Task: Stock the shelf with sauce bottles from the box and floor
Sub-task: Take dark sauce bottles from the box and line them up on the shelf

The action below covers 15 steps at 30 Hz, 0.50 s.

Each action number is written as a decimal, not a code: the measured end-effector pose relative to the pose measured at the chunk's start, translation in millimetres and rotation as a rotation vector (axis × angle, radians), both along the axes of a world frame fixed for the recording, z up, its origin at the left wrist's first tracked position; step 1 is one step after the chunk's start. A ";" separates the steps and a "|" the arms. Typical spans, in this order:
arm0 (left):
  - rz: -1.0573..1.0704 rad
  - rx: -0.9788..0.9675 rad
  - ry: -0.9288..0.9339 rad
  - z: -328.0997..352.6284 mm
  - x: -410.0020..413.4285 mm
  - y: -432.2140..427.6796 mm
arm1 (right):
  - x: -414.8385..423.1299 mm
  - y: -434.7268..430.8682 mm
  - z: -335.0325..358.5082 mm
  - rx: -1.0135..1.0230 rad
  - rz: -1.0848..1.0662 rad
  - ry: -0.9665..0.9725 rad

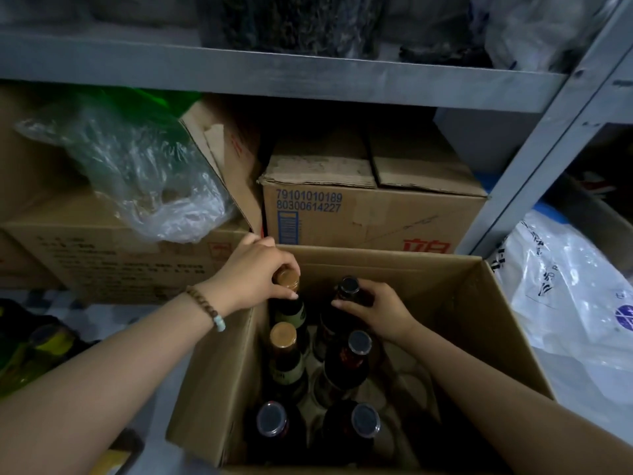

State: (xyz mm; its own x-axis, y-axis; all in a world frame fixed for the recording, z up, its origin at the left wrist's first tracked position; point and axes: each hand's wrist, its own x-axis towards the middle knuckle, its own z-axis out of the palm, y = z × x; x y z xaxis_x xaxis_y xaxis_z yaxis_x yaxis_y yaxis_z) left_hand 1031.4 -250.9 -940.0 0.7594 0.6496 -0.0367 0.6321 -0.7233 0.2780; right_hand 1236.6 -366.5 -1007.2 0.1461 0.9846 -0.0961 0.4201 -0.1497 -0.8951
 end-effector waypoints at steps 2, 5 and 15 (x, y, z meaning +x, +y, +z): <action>0.017 -0.046 -0.024 1.5 -1.2 -0.9 | -0.9 -3.3 1.4 0.000 -0.022 -0.010; 0.030 -0.103 -0.100 8.2 -4.1 -3.9 | 0.6 -10.7 6.7 -0.004 -0.060 -0.028; 0.073 -0.480 -0.718 101.3 7.2 -9.6 | 19.3 -24.5 133.1 0.089 -0.108 -0.038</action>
